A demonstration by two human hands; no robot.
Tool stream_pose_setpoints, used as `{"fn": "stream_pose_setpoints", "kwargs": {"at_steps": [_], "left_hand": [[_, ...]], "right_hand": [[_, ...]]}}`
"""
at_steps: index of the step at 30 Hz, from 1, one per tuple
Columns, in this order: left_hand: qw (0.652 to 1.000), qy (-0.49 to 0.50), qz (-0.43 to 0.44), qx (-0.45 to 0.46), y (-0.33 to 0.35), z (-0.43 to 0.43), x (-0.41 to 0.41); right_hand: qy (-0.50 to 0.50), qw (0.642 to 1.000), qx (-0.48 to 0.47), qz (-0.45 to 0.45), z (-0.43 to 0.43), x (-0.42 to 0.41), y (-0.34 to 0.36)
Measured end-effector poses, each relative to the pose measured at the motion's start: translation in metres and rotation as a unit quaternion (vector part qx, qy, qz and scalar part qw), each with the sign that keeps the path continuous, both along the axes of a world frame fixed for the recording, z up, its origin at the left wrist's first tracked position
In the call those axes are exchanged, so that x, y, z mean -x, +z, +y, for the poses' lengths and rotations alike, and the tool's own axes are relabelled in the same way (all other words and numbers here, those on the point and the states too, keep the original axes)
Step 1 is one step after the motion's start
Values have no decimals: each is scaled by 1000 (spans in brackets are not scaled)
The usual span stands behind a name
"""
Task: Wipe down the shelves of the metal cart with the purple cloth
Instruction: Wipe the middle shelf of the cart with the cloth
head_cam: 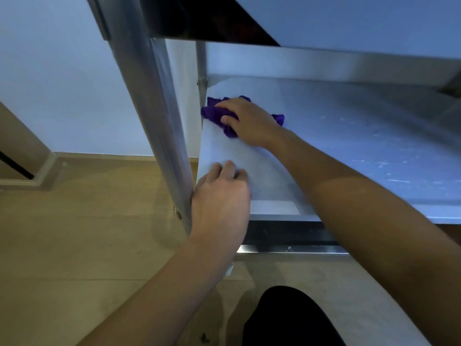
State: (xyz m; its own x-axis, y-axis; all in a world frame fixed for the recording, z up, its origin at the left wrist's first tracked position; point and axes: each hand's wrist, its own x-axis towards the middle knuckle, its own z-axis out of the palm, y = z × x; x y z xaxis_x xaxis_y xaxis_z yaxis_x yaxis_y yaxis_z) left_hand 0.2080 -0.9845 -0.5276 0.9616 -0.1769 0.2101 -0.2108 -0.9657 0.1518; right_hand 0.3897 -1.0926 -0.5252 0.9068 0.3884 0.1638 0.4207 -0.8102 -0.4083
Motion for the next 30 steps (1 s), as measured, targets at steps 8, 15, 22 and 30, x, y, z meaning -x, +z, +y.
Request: {"fn": "stream_pose_setpoints", "kwargs": {"at_steps": [8, 15, 22, 30], "left_hand": [[1000, 14, 1, -23, 1, -3, 3], [999, 10, 0, -44, 1, -2, 4], [999, -1, 16, -37, 4, -2, 14], [1000, -16, 13, -19, -2, -1, 18]], "right_hand": [[-186, 982, -11, -4, -55, -22, -1], [3, 1000, 11, -10, -28, 30, -5], [-196, 981, 16, -9, -97, 23, -2], [-43, 999, -7, -18, -36, 78, -7]]}}
